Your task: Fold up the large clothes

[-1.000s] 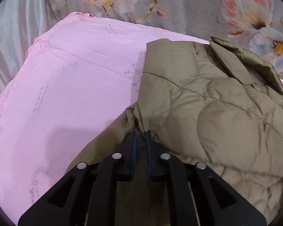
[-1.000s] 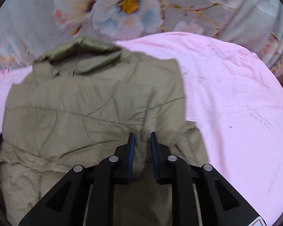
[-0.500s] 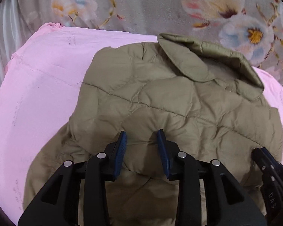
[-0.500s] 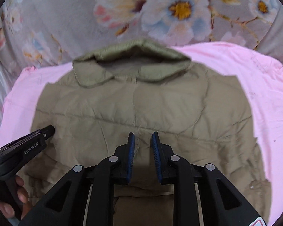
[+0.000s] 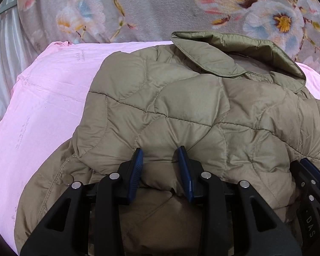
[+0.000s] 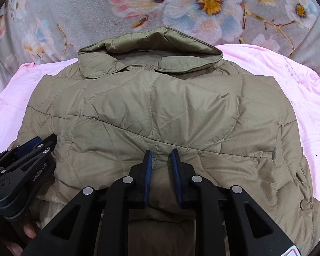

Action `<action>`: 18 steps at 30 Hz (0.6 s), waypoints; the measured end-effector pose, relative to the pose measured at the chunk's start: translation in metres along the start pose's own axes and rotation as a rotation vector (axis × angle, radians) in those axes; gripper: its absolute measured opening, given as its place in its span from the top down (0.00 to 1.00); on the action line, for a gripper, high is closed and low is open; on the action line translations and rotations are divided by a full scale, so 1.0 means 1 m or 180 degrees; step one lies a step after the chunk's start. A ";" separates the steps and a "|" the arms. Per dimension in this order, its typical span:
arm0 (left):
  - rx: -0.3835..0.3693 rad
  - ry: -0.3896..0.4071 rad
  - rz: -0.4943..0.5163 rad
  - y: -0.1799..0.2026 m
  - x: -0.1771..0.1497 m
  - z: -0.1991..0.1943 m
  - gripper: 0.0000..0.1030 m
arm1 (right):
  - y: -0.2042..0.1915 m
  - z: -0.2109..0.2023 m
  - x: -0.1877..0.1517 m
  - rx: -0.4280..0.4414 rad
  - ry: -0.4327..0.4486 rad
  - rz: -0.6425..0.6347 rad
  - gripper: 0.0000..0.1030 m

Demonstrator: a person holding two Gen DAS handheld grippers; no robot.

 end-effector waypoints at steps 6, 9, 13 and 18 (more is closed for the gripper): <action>0.0048 0.0004 0.0042 0.003 -0.001 0.001 0.68 | 0.000 0.001 0.000 -0.0010 -0.0002 -0.0008 0.81; 0.0055 0.0004 0.0051 0.002 0.000 0.001 0.68 | 0.000 0.001 0.000 -0.0011 -0.0001 -0.0012 0.81; 0.0094 0.0006 0.0087 0.004 0.000 0.001 0.68 | -0.001 0.001 0.000 -0.0009 -0.0001 -0.0015 0.81; 0.0150 0.0008 0.0137 0.007 0.000 0.001 0.68 | -0.001 0.000 0.000 -0.0008 0.0001 -0.0018 0.81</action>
Point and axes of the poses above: each gripper's, at about its wrist camera, not at the fingertips, and z roughly the way its jaws point, y to its right, x to its top, the point moved 2 cm from there along z, roughly the way its jaws point, and after that the axes turned 5 degrees about x, right-handed, at the moved point
